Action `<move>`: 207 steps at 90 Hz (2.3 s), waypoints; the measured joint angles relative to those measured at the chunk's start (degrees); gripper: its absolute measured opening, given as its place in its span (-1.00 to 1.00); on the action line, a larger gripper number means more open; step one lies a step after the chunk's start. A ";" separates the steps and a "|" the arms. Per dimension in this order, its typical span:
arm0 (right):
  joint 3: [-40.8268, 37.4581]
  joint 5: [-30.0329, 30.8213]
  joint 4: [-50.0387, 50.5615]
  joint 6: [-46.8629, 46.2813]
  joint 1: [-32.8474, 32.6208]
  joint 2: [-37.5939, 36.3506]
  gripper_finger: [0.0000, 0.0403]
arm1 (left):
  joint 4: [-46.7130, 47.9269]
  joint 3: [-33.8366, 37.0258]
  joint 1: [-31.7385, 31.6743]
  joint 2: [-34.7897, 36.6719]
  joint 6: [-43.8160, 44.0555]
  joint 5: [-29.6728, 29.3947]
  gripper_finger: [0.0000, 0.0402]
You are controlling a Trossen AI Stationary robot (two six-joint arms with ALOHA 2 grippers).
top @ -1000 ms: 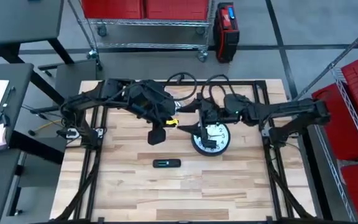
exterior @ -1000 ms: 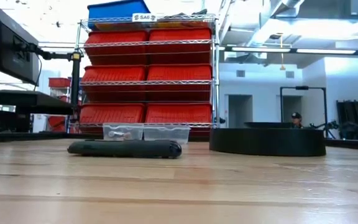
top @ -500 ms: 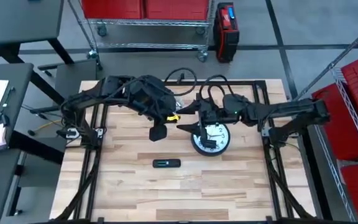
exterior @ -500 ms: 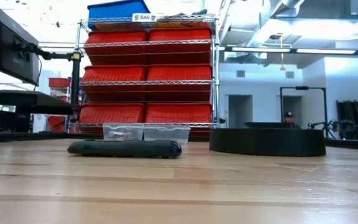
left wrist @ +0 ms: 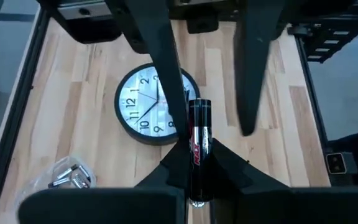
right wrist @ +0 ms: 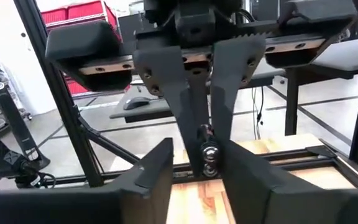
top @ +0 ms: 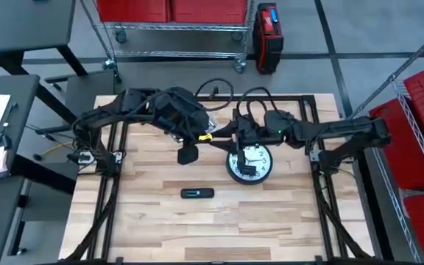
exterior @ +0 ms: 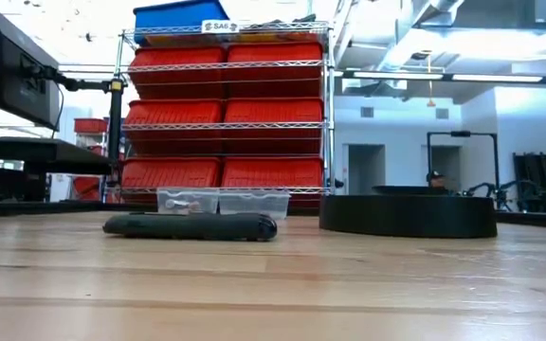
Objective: Insert battery
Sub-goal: Insert the silver battery into the remote control
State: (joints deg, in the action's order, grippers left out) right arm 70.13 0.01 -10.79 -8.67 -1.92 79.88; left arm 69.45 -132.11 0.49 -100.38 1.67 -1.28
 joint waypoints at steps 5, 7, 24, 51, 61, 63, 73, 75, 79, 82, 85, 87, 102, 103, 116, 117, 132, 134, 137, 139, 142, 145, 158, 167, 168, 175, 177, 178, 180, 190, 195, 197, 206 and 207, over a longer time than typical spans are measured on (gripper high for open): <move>0.00 0.00 0.05 0.00 0.28 0.00 -0.54 | -0.02 0.00 0.00 0.00 -0.02 0.00 -0.93; 0.00 0.00 0.05 -0.01 0.33 0.00 -0.55 | -0.04 0.00 0.00 0.00 -0.02 0.00 -0.93; 0.00 -0.04 -0.40 0.01 0.57 0.00 -0.60 | -0.03 0.00 0.00 0.00 -0.02 -0.02 -0.93; 0.00 -0.42 0.69 -0.19 0.97 0.00 -0.92 | 0.17 0.02 0.00 0.00 0.02 -0.06 -0.93; 0.02 -0.68 1.49 -0.30 1.32 0.00 -0.93 | 0.25 0.07 -0.02 0.00 0.02 -0.12 -0.93; 0.04 -0.68 1.62 -0.28 1.33 -0.02 -0.93 | 0.26 0.07 -0.02 0.00 0.02 -0.13 -0.93; 0.07 -0.70 1.99 -0.28 1.56 -0.30 -0.93 | 0.49 0.07 -0.01 0.00 0.02 -0.14 -0.93; 0.07 -0.70 2.08 -0.28 1.60 -0.41 -0.93 | 0.54 0.07 -0.02 -0.01 0.02 -0.17 -0.94; 0.07 -0.70 2.23 -0.25 1.60 -0.68 -0.93 | 0.73 0.07 -0.02 -0.02 0.02 -0.22 -0.93; 0.07 -0.69 2.47 -0.06 1.60 -0.93 -0.93 | 0.99 0.07 -0.02 -0.02 0.02 -0.22 -0.93; 0.07 -0.68 2.74 0.03 1.60 -1.07 -0.93 | 1.31 0.07 -0.02 -0.07 0.02 -0.20 -0.93; 0.07 -0.68 2.93 0.05 1.62 -1.22 -0.94 | 1.49 0.07 -0.02 -0.09 0.02 -0.22 -0.93; 0.00 -0.68 3.79 0.14 1.69 -1.70 -0.94 | 2.19 0.04 -0.02 -0.17 0.02 -0.28 -0.94; 0.00 -0.68 3.79 0.14 1.69 -1.70 -0.94 | 2.23 0.04 -0.02 -0.17 0.02 -0.26 -0.94; 1.46 -0.64 6.78 0.16 1.69 -1.73 -0.94 | 2.96 0.00 -0.02 -0.17 0.02 -0.26 -0.94; 1.61 -0.63 7.06 0.16 1.69 -1.73 -0.94 | 2.99 0.00 -0.02 -0.17 0.02 -0.26 -0.94; 4.49 -0.61 11.66 1.52 1.73 -1.73 -0.95 | 3.34 -0.04 -0.02 -0.17 0.02 -0.26 -0.94; 4.95 -0.59 12.48 1.61 1.73 -1.73 -0.95 | 3.32 -0.05 -0.02 -0.17 0.02 -0.26 -0.94; 5.55 -0.57 13.54 1.69 1.73 -1.73 -0.95 | 3.32 -0.07 -0.02 -0.15 0.02 -0.26 -0.94; 5.89 -0.57 14.29 1.72 1.81 -1.73 -0.95 | 3.39 -0.07 -0.02 -0.15 0.03 -0.26 -0.94; 6.34 -0.59 15.13 1.73 2.00 -1.73 -0.95 | 3.55 -0.07 -0.02 -0.15 0.02 -0.27 -0.94; 6.72 -0.61 15.93 1.71 2.02 -1.73 -0.95 | 3.95 -0.07 -0.02 -0.15 0.02 -0.28 -0.94; 9.12 0.03 17.78 2.54 2.17 -2.46 -0.95 | 6.75 -0.05 0.09 0.22 0.04 0.07 -0.94; 10.40 0.13 19.10 2.77 2.13 -2.17 -0.95 | 10.00 0.06 0.07 0.16 0.04 -0.06 -0.94; 10.51 0.13 19.16 2.83 2.13 -2.11 -0.95 | 9.85 0.07 0.06 0.15 0.04 -0.11 -0.94; 11.39 -0.13 20.18 3.51 2.23 -2.01 -0.95 | 8.48 0.04 0.02 0.15 0.06 -0.24 -0.94; 11.85 -0.17 20.35 3.65 2.41 -2.01 -0.95 | 8.85 0.04 0.02 0.15 0.07 -0.24 -0.94; 12.12 -0.16 20.54 3.77 2.48 -2.04 -0.95 | 8.98 0.04 0.02 0.15 0.05 -0.24 -0.94; 12.64 -0.15 21.11 3.98 2.60 -2.12 -0.95 | 9.15 0.04 0.02 0.15 0.02 -0.28 -0.94; 15.13 0.05 26.75 4.24 3.33 -2.25 -0.95 | 11.99 0.04 -0.22 0.15 -0.92 -2.74 -0.94; 16.26 0.15 30.10 4.65 3.64 -2.08 -0.95 | 14.20 0.04 -0.42 0.15 -1.01 -4.55 -0.94; 16.83 0.15 31.60 4.84 3.67 -2.05 -0.95 | 14.78 0.04 -0.52 0.15 -1.06 -5.12 -0.94; 19.52 0.17 36.47 6.12 3.66 -2.40 -0.95 | 17.48 0.02 -1.25 0.15 -1.97 -6.46 -0.94; 19.81 0.17 36.90 6.16 3.60 -2.49 -0.95 | 17.69 0.02 -1.30 0.22 -2.14 -6.61 -0.94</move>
State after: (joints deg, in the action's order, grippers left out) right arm 89.93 0.19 26.10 -2.51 1.68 77.39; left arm 87.14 -132.09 -0.81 -100.16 -0.47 -7.89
